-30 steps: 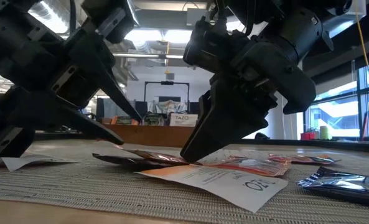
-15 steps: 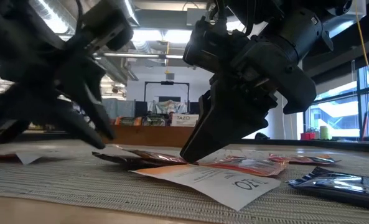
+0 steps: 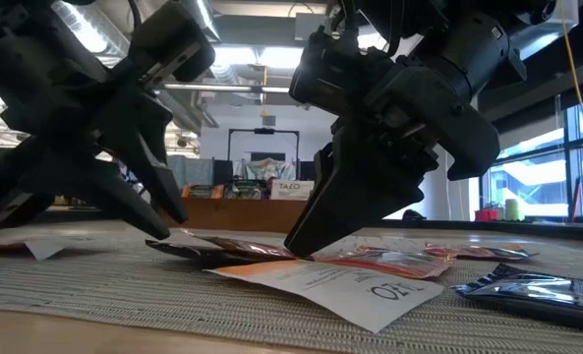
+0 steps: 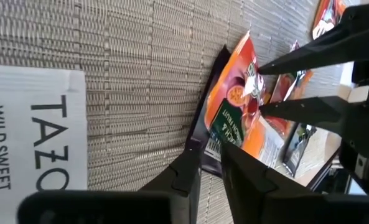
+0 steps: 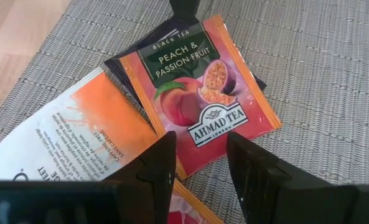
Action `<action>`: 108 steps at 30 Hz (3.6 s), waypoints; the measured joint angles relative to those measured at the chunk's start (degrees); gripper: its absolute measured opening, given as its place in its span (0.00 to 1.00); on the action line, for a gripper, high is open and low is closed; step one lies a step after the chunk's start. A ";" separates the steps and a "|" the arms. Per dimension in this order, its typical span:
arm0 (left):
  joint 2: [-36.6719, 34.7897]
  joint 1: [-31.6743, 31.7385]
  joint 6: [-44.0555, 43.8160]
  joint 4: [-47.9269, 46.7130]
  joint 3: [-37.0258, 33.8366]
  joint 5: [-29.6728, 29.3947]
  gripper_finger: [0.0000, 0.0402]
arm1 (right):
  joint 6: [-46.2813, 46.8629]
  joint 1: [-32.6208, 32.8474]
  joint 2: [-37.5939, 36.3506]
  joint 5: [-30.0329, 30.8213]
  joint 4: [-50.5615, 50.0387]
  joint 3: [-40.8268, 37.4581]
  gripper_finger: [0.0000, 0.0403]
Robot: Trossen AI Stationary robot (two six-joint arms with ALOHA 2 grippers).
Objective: Pick & Place Tea
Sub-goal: Put the orange tea bag into the left section of the wooden organizer
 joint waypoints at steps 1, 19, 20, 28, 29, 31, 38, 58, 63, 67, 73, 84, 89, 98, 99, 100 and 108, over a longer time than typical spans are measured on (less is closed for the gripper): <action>0.00 0.00 -0.44 0.00 0.00 0.02 0.16 | 0.02 0.00 0.00 0.00 0.00 0.00 0.36; 0.00 0.07 -3.75 0.02 0.04 -1.88 0.39 | 0.20 0.00 0.00 0.00 2.00 0.00 0.36; 0.00 0.09 -3.75 0.02 0.04 -1.90 0.39 | 0.22 0.00 0.00 0.00 2.45 0.00 0.36; 0.00 0.48 -3.75 0.03 0.07 -1.58 0.36 | 0.90 0.00 0.96 0.00 4.77 0.00 0.36; 0.14 0.47 -3.79 0.14 0.09 -1.43 0.36 | 1.34 -0.02 1.51 -0.02 5.16 -0.02 0.36; 0.25 0.46 -4.29 0.08 0.09 -0.59 0.35 | 1.49 -0.05 2.88 -1.23 7.29 0.07 0.36; 0.83 0.48 -5.29 1.57 0.09 -0.29 0.33 | 1.55 -1.03 4.30 -5.17 9.92 0.16 0.36; 0.83 0.48 -0.44 2.62 0.11 -1.11 0.03 | 1.46 -1.07 4.44 -5.01 9.27 0.09 0.36; 0.83 0.48 5.71 2.62 0.11 -1.31 0.01 | -0.01 -1.07 3.79 -5.03 8.76 0.03 0.36; 0.83 1.43 12.33 2.73 0.11 2.43 0.01 | -1.13 -1.03 0.77 -5.24 3.47 -0.31 0.36; -0.64 2.96 21.79 3.20 0.09 5.87 0.01 | -1.87 -0.92 -4.11 0.20 -2.04 -0.13 0.36; -16.64 9.21 52.67 -4.91 0.11 13.52 0.01 | -7.59 -1.51 -9.37 1.47 -7.49 -0.11 0.36; -20.64 13.44 62.75 -15.19 0.11 22.17 0.01 | -7.73 -1.83 -12.04 1.41 -6.97 -0.09 0.36; -20.48 18.93 79.14 -23.50 2.76 34.18 0.01 | -0.11 -4.96 -11.82 -1.99 -0.81 0.00 0.38; -20.48 19.23 81.13 -25.83 4.21 33.99 0.01 | 0.53 -5.41 -11.82 -2.16 -0.43 0.00 0.40; -20.52 19.47 83.13 -28.83 5.73 33.61 0.01 | 1.51 -5.82 -11.82 -2.56 -0.11 0.00 0.42; -20.52 19.63 91.48 -45.04 14.72 27.47 0.01 | 4.45 -7.02 -11.80 -5.81 9.92 0.00 0.65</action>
